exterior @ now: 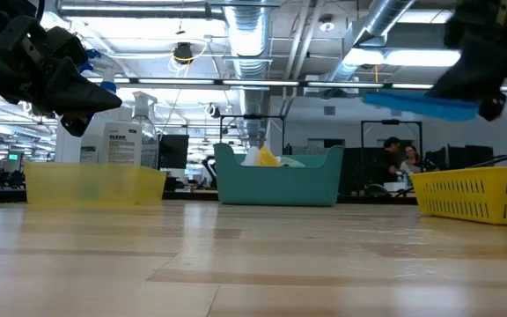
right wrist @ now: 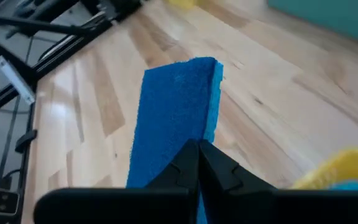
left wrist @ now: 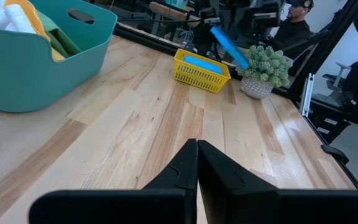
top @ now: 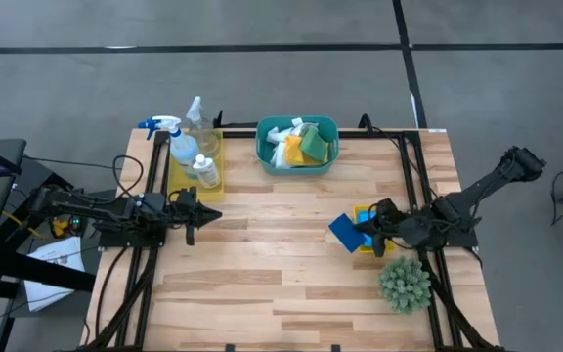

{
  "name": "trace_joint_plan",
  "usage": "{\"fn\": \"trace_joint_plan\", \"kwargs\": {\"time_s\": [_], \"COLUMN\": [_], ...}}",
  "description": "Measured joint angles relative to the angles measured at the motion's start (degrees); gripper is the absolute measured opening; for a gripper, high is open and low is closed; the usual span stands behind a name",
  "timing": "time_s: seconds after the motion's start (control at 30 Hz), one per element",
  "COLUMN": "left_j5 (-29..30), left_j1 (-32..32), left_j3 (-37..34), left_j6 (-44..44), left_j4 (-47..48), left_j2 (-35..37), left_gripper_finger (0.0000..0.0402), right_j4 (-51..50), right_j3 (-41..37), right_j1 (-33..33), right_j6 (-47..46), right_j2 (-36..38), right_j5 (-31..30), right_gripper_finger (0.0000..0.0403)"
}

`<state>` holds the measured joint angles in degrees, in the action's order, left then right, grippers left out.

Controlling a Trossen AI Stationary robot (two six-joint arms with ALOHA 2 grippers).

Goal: Pick & Place Kitchen Items
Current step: Put the blue sponge into the right yellow bin

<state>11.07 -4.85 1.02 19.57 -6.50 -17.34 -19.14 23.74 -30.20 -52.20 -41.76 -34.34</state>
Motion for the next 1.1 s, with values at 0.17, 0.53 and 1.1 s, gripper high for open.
{"fn": "trace_joint_plan", "kwargs": {"time_s": [0.17, 0.53, 1.1], "left_j5": [0.00, -0.01, -0.01], "left_j1": [-0.02, -0.02, -0.01], "left_j3": [0.00, 0.00, 0.00], "left_j6": [0.00, 0.00, 0.00], "left_j4": [0.02, 0.02, -0.04], "left_j2": [0.00, 0.00, -0.02], "left_gripper_finger": [0.0003, 0.0003, 0.0003], "right_j4": [2.93, -3.52, -19.74], "right_j3": [4.24, 19.27, 42.21], "right_j1": [3.34, 10.05, 6.37], "right_j6": [6.82, 6.65, 51.48], "right_j2": [-4.73, -23.13, -47.26], "right_j5": [5.20, 10.57, -0.84], "right_gripper_finger": [0.0000, 0.0000, 0.0000]}}
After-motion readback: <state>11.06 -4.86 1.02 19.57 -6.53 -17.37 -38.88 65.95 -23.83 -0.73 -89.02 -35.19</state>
